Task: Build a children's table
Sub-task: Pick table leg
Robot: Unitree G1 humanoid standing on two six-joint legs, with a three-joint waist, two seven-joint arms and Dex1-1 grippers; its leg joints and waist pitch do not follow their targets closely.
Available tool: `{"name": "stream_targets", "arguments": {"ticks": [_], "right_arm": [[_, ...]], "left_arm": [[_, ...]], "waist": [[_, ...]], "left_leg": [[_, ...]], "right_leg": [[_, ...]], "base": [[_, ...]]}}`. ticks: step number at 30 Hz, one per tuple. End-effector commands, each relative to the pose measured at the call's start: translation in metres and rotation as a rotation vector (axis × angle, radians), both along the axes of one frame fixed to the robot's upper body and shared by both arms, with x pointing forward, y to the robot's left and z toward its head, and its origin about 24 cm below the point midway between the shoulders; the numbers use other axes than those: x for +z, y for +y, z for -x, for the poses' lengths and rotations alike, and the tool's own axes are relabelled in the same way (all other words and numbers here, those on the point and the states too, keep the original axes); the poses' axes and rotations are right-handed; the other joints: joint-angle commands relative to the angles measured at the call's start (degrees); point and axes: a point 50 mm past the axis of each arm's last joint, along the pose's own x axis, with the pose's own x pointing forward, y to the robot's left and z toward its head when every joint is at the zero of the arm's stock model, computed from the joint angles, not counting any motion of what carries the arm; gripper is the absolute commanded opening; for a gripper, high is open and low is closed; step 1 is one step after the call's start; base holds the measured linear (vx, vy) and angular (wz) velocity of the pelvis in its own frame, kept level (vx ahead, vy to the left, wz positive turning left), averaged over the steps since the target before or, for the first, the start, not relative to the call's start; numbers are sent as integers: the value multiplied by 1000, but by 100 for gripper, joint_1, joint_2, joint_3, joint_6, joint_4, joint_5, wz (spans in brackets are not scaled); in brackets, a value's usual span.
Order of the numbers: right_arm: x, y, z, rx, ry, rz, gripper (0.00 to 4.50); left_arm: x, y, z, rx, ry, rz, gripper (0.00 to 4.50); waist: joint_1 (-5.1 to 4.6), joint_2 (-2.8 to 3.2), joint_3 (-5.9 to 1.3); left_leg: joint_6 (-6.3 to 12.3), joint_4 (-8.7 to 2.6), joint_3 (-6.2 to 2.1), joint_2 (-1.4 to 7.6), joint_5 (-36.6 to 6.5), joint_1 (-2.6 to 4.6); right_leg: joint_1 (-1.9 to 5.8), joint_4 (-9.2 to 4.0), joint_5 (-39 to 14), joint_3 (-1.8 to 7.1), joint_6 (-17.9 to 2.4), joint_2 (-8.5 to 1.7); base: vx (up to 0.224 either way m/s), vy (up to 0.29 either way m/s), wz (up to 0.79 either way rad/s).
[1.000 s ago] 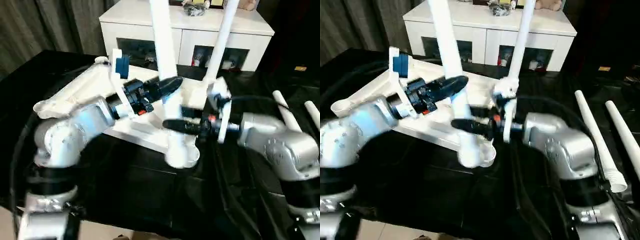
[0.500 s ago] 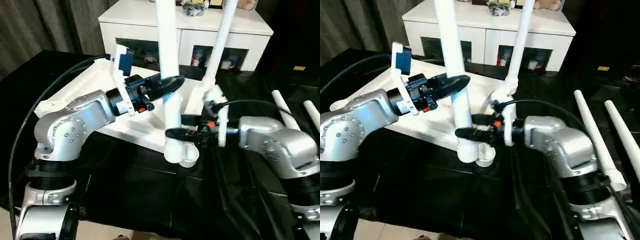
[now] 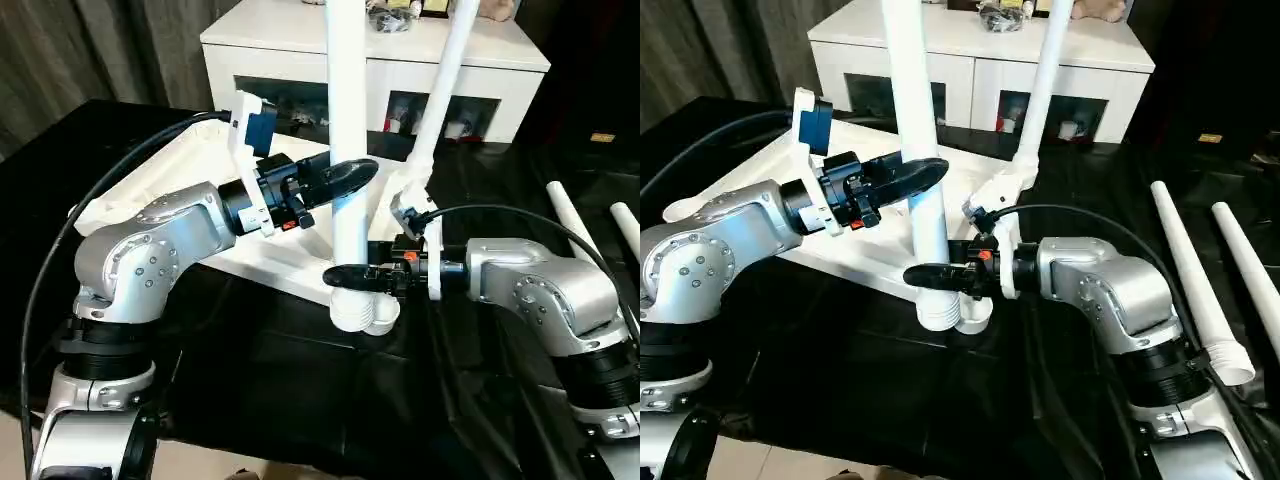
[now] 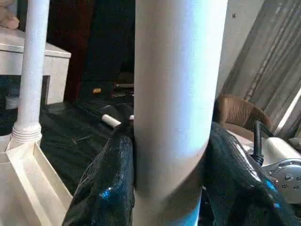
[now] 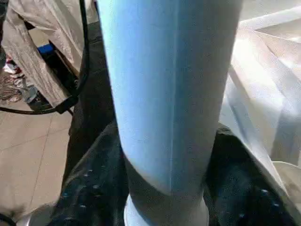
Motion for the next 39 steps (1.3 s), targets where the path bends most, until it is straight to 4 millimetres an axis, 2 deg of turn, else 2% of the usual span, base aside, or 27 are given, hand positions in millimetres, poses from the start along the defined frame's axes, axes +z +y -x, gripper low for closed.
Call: {"name": "stream_targets", "arguments": {"ticks": [1,8,9,10,13,15,18,22,23,24,25,26,27,28,29,30,31,32,33,34,35,37,38,39], "right_arm": [[3,-1,-2,-5,-1,8,196],[2,-2,0,-4,-1,5,186],[2,-2,0,-5,-2,4,186],[2,-3,-1,-11,-5,1,186],[3,-4,-1,-30,-14,-8,185],[4,-7,-2,-59,-21,-20,185],[4,-20,-9,-178,-33,-24,185],[3,-28,-14,-254,-45,-20,185],[3,-32,-16,-293,-56,-10,185],[-2,-42,-20,-379,-96,48,185],[-6,-46,-21,-415,-129,88,185],[-9,-49,-22,-434,-152,115,185],[-12,-51,-20,-448,-159,126,185],[-12,-52,-20,-449,-160,127,185],[-14,-53,-18,-447,-166,142,185],[-17,-55,-11,-427,-182,147,185],[-17,-55,-10,-419,-187,140,185],[-18,-56,-7,-404,-191,138,185],[-19,-57,-5,-400,-191,149,185],[-20,-59,-1,-398,-186,161,184],[-20,-59,-1,-397,-185,162,184],[-20,-59,4,-382,-187,163,184],[-20,-60,7,-374,-189,165,184],[-21,-60,9,-369,-190,170,184]], "left_arm": [[5,-4,3,-36,-30,3,177],[3,-2,-1,3,-6,1,177],[3,-3,-1,-7,13,14,233],[2,-2,-1,-7,16,11,247],[0,1,-1,4,18,1,253],[-2,4,0,5,22,7,282],[-4,18,-6,73,5,9,299],[-6,32,-14,169,-45,-20,339],[-11,38,-17,192,-72,-74,346],[-37,45,-22,187,-145,-345,350],[-60,47,-23,126,-192,-558,353],[-77,49,-21,67,-219,-699,353],[-87,49,-19,24,-228,-745,353],[-88,49,-19,19,-229,-751,353],[-93,47,-19,-14,-216,-742,353],[-100,46,-21,-59,-205,-752,353],[-101,46,-22,-67,-203,-758,353],[-105,47,-24,-78,-200,-771,353],[-108,47,-27,-83,-209,-793,353],[-112,47,-31,-92,-224,-826,353],[-113,47,-31,-93,-225,-829,353],[-119,46,-38,-107,-243,-873,353],[-122,46,-41,-113,-248,-894,353],[-125,46,-43,-112,-248,-912,353]], "waist": [[-2,3,-411],[-5,7,-413],[-4,8,-413],[-5,5,-414],[-3,1,-415],[0,2,-416],[2,12,-416],[-16,24,-410],[-9,29,-415],[-16,28,-415],[-1,38,-393],[-8,78,-407],[-23,60,-412],[-21,101,-419],[-19,138,-447],[3,171,-449],[0,154,-457],[1,177,-459],[-16,146,-462],[-20,211,-452],[-39,152,-439],[-37,170,-432],[-54,218,-418],[-54,175,-407]], "left_leg": [[-187,-395,-13,111,-1022,57],[-195,-394,-13,110,-1046,63],[-199,-394,-15,111,-1042,63],[-198,-391,-11,108,-1040,63],[-189,-393,-14,106,-1013,59],[-186,-392,-13,105,-997,59],[-200,-391,-12,101,-995,58],[-244,-405,-13,88,-1135,74],[-243,-409,-22,90,-1102,76],[-251,-412,-21,93,-1098,75],[-197,-449,-67,82,-1146,52],[-284,-440,-41,98,-1205,93],[-346,-443,-44,98,-1215,92],[-363,-450,-54,91,-1167,87],[-429,-428,-36,109,-1114,120],[-400,-416,-16,104,-1099,122],[-414,-407,-11,106,-1111,121],[-381,-418,-30,108,-1065,90],[-355,-418,-35,108,-1079,77],[-337,-416,-36,98,-1134,83],[-293,-421,-38,91,-1315,82],[-270,-424,-40,85,-1308,68],[-273,-419,-37,92,-1509,101],[-229,-417,-23,74,-1557,101]], "right_leg": [[299,-335,-1067,169,-1239,-232],[297,-340,-1088,170,-1231,-230],[299,-335,-1058,168,-1244,-228],[300,-333,-1048,168,-1249,-228],[303,-334,-1051,168,-1240,-228],[302,-332,-1043,168,-1242,-229],[298,-335,-1065,169,-1230,-229],[287,-381,-1304,166,-1078,-217],[284,-385,-1297,164,-1030,-223],[284,-374,-1275,166,-1018,-220],[264,-463,-1684,169,-664,-226],[241,-423,-1676,180,-606,-221],[247,-407,-1599,189,-593,-232],[255,-411,-1518,187,-641,-240],[240,-362,-1140,189,-829,-241],[235,-374,-868,190,-988,-240],[250,-334,-707,186,-1060,-226],[294,-309,-440,177,-1177,-228],[320,-275,-284,170,-1280,-237],[312,-293,-335,167,-1299,-231],[354,-321,-599,178,-1294,-250],[359,-345,-705,177,-1275,-256],[341,-382,-1057,189,-1229,-267],[338,-445,-1340,190,-1150,-254]], "base": [[0,0,0],[0,0,0],[0,0,0],[0,0,0],[0,0,0],[0,0,0],[0,0,0],[0,0,0],[0,0,0],[0,0,0],[0,0,0],[0,0,0],[0,0,0],[0,0,0],[0,0,0],[0,0,0],[0,0,0],[0,0,0],[0,0,0],[0,0,0],[0,0,0],[0,0,0],[0,0,0],[0,0,0]]}}
